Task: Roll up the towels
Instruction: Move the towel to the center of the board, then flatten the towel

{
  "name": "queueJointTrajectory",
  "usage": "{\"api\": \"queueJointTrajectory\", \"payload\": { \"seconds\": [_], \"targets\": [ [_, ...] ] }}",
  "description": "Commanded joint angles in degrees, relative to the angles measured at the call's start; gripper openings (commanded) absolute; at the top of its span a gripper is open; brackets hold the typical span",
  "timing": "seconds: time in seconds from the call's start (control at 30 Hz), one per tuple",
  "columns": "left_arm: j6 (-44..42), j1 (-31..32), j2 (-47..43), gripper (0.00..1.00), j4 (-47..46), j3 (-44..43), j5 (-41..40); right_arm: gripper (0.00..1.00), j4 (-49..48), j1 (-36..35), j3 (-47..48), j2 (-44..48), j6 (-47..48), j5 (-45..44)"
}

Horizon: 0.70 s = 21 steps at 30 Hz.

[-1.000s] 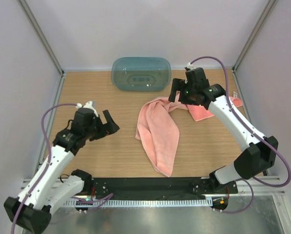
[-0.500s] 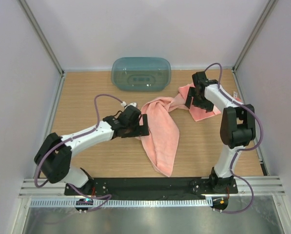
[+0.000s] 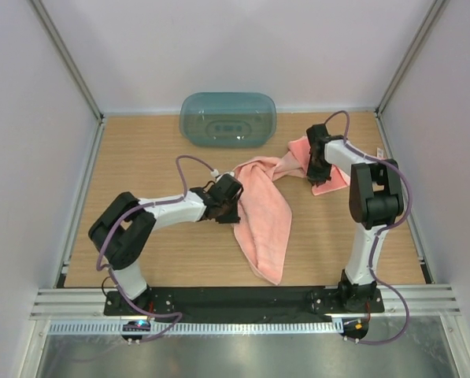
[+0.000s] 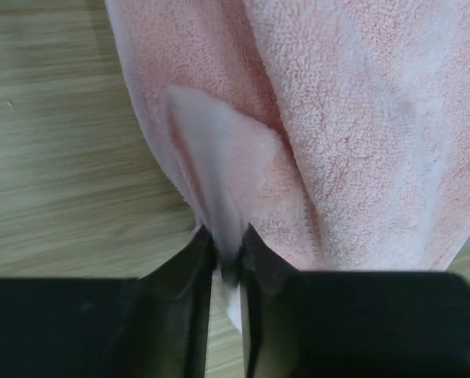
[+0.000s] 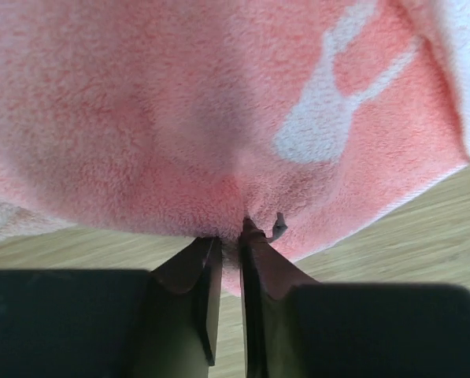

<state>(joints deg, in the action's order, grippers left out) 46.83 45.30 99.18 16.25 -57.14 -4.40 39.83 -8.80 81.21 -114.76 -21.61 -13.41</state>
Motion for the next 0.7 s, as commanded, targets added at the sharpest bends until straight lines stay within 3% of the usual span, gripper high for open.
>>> {"api": "queueJointTrajectory", "payload": {
  "seconds": [0.0,0.03,0.07,0.1,0.23,0.43,0.47,0.5,0.53,0.57,0.6,0.67],
  "targets": [
    [-0.51,0.40,2.07,0.13,-4.03,-2.27,2.47,0.13,1.21,1.33,0.69,0.41,0.51,0.05],
    [-0.60,0.40,2.86,0.03,-4.03,-2.27,2.91,0.10,1.65,1.33,1.84,0.85,0.95,0.22],
    [-0.60,0.40,2.95,0.00,-3.86,-2.18,3.52,0.06,3.13,1.33,3.33,1.46,0.86,-0.04],
    [-0.60,0.40,2.78,0.00,-3.68,-1.31,3.79,0.01,3.93,1.41,6.91,1.56,0.95,-0.04],
    [-0.51,0.40,-4.57,0.00,-2.11,3.25,3.62,0.01,8.92,2.99,20.80,-0.37,0.34,0.66],
    [-2.00,0.32,-14.09,0.00,6.59,5.73,-0.42,0.01,13.26,7.20,56.92,-16.51,-1.51,8.01],
    [-2.79,0.32,-15.05,0.00,7.91,5.12,-1.13,0.07,9.42,8.00,59.74,-18.98,-2.21,9.79],
    [-3.06,0.32,-16.28,0.00,9.83,4.85,-2.44,0.21,6.51,8.01,61.68,-20.58,-4.56,11.98],
    [-3.76,0.32,-16.82,0.00,11.33,4.33,-2.89,0.78,-0.22,10.70,59.53,-22.94,-5.80,18.18],
    [-3.76,0.23,-17.26,0.00,11.35,3.97,-3.24,0.90,-2.02,11.51,58.98,-24.01,-7.64,20.16],
    [-4.55,0.23,-17.78,0.00,13.35,3.45,-3.94,0.94,-2.91,12.13,58.89,-25.24,-10.10,21.92],
    [-5.17,0.23,-18.40,0.02,15.82,2.48,-6.40,0.95,-0.48,13.19,58.28,-26.74,-11.53,23.69]
  ]
}}
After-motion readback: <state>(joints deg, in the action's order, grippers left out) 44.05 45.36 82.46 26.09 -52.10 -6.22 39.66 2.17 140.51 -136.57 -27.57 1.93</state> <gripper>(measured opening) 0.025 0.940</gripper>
